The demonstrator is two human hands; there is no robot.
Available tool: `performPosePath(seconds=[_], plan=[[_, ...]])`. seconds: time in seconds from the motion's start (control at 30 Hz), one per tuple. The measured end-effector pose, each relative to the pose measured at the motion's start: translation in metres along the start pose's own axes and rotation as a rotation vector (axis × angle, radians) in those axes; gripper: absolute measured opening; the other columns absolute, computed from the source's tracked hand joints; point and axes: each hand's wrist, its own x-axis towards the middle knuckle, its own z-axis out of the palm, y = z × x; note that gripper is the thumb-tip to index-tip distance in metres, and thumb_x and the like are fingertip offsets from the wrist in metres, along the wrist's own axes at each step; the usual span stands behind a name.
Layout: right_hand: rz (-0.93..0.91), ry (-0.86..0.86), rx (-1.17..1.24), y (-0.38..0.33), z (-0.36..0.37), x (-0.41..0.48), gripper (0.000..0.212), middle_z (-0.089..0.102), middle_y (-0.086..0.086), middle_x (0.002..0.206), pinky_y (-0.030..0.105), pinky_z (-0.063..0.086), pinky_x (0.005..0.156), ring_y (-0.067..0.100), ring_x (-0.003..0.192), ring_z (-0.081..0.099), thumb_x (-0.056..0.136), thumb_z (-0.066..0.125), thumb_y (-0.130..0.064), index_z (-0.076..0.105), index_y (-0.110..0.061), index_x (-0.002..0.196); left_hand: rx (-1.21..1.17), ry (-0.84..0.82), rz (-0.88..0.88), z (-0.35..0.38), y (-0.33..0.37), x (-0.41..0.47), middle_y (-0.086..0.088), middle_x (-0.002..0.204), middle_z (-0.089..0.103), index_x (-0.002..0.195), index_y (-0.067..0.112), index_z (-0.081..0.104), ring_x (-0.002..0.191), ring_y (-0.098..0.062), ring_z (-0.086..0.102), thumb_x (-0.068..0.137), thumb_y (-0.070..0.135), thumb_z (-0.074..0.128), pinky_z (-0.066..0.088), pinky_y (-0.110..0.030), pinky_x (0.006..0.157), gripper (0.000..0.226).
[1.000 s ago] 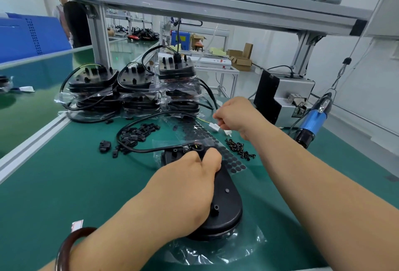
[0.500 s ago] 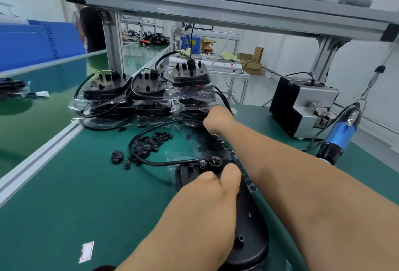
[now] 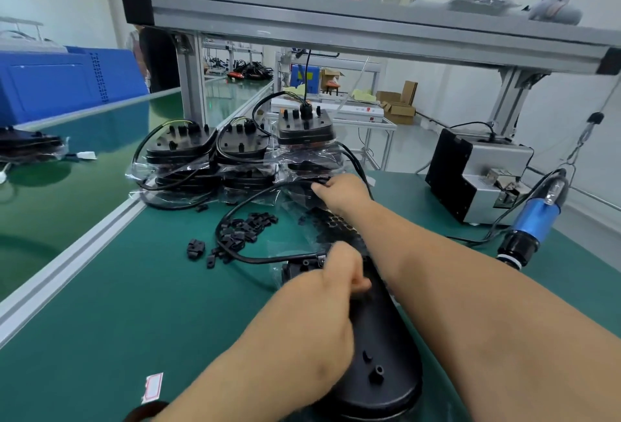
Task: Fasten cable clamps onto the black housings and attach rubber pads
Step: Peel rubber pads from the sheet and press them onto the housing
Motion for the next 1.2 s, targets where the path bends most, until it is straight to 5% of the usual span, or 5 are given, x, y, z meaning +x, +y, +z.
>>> performPosePath(seconds=[0.27, 0.53, 0.7, 0.93, 1.2], plan=[[0.032, 0.122, 1.192, 0.003, -0.031, -0.038, 0.048, 0.047, -0.009, 0.054, 0.034, 0.032, 0.080, 0.009, 0.064, 0.044, 0.091, 0.058, -0.047, 0.049, -0.023, 0.051, -0.417, 0.722, -0.340, -0.109, -0.073, 0.060, 0.000, 0.120, 0.056, 0.108, 0.025, 0.041, 0.091, -0.014, 0.053, 0.095, 0.029, 0.055, 0.044, -0.028, 0.077, 0.020], [-0.168, 0.128, 1.764, 0.007, -0.044, -0.063, 0.050, 0.042, -0.006, 0.046, 0.024, 0.035, 0.078, 0.012, 0.062, 0.037, 0.079, 0.044, 0.004, 0.049, -0.020, 0.035, -0.532, 0.332, -0.303, -0.116, -0.063, 0.071, 0.013, 0.142, 0.047, 0.144, 0.031, 0.034, 0.131, -0.001, 0.036, 0.078, 0.075, 0.031, 0.016, -0.034, 0.106, 0.079], [-0.171, 0.048, 1.633, 0.006, -0.048, -0.076, 0.040, 0.048, -0.007, 0.064, 0.033, 0.022, 0.108, 0.019, 0.089, 0.043, 0.080, 0.054, -0.010, 0.050, -0.022, 0.042, -0.483, 0.230, -0.029, -0.120, -0.014, 0.044, 0.010, 0.063, 0.055, 0.067, 0.025, 0.064, 0.061, -0.005, 0.052, 0.086, 0.060, 0.043, 0.047, -0.046, 0.081, 0.044], [0.133, -0.173, 1.235, 0.012, -0.055, -0.104, 0.025, 0.058, 0.008, 0.078, 0.019, 0.050, 0.046, 0.011, 0.054, 0.057, 0.095, 0.060, -0.028, 0.059, -0.003, 0.097, 0.117, 0.107, 0.250, -0.056, 0.030, -0.018, 0.026, 0.072, 0.055, 0.111, 0.058, 0.058, 0.068, 0.006, 0.056, 0.081, 0.061, 0.048, 0.044, -0.009, 0.060, 0.032], [-0.112, -0.033, 0.673, 0.037, -0.045, -0.172, 0.016, 0.064, -0.021, 0.065, 0.002, 0.040, 0.056, -0.010, 0.056, 0.055, 0.090, 0.065, -0.017, 0.075, -0.017, 0.101, 0.528, 0.133, 0.450, 0.009, 0.028, -0.030, 0.012, 0.054, 0.050, 0.085, 0.041, 0.076, 0.043, -0.009, 0.047, 0.076, 0.046, 0.044, 0.035, -0.013, 0.040, 0.034]])
